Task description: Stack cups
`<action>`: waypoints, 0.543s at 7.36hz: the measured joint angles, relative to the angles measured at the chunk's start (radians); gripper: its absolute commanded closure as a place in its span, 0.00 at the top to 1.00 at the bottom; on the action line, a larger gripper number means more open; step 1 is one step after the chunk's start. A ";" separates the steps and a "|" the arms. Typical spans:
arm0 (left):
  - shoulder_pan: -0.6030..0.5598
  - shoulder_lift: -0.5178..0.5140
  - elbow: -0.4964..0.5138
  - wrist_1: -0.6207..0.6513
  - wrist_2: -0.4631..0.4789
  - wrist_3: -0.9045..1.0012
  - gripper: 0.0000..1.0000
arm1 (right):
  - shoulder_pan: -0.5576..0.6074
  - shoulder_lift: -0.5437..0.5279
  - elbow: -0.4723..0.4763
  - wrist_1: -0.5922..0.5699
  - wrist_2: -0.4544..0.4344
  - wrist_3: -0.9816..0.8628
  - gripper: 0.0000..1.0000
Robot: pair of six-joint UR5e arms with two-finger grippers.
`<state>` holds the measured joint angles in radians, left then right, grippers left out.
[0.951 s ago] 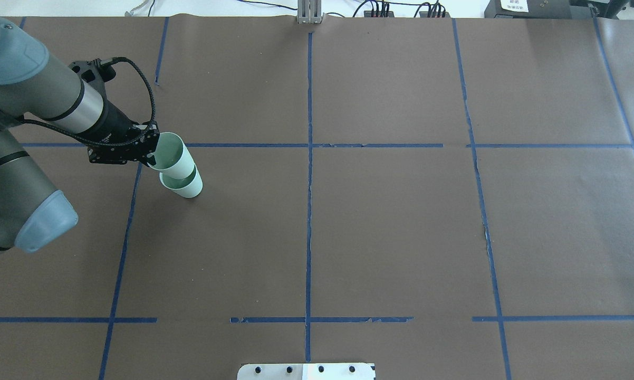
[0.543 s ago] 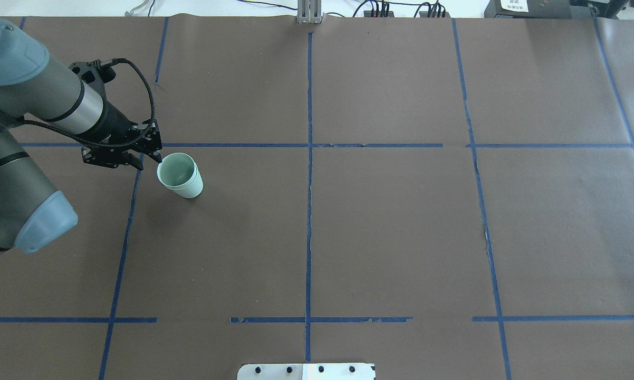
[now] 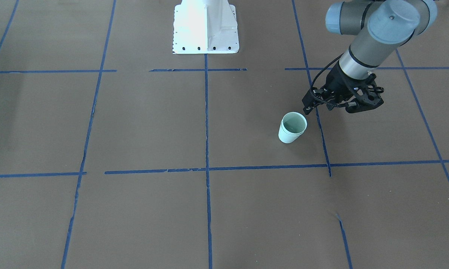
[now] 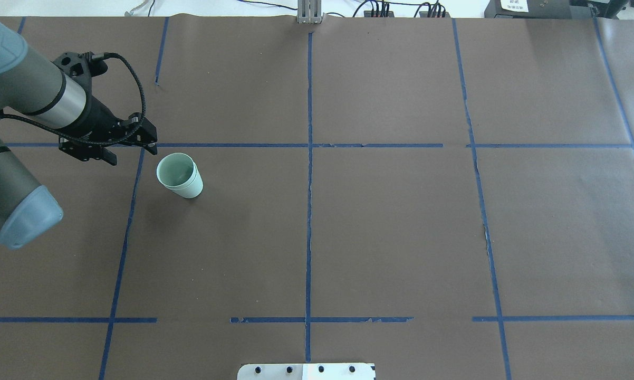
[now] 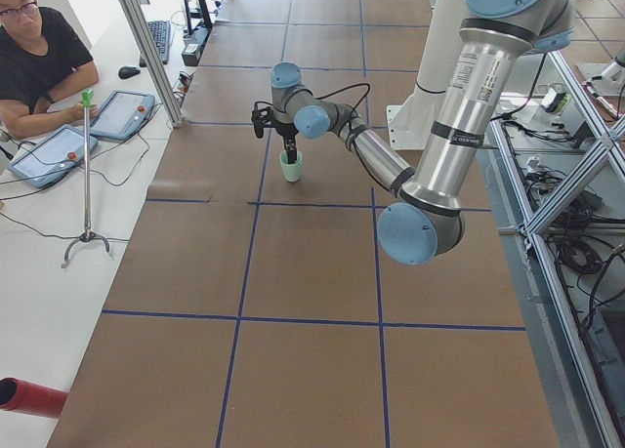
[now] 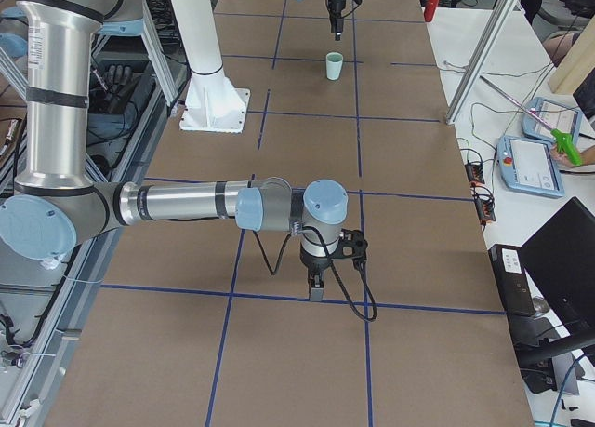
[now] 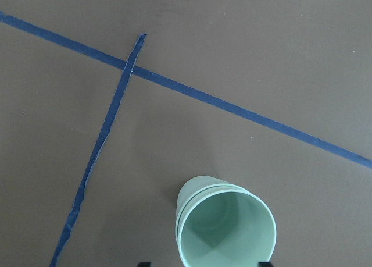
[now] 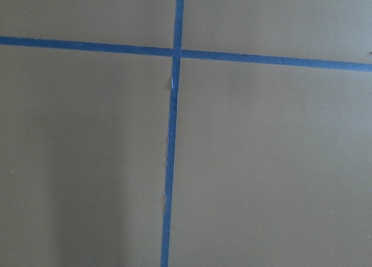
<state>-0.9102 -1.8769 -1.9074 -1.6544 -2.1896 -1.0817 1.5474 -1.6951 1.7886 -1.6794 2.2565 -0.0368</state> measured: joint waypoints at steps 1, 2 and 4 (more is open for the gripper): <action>-0.070 0.048 -0.004 0.009 -0.023 0.182 0.88 | 0.000 0.000 0.000 0.000 0.000 0.000 1.00; -0.157 0.113 -0.005 0.013 -0.057 0.362 0.88 | 0.000 0.000 0.000 0.000 0.000 0.000 1.00; -0.357 0.250 0.004 0.052 -0.095 0.723 0.88 | 0.000 0.000 0.000 0.000 0.000 0.000 1.00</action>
<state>-1.2668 -1.6270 -1.9034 -1.6026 -2.2846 -0.3590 1.5477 -1.6950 1.7886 -1.6797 2.2562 -0.0368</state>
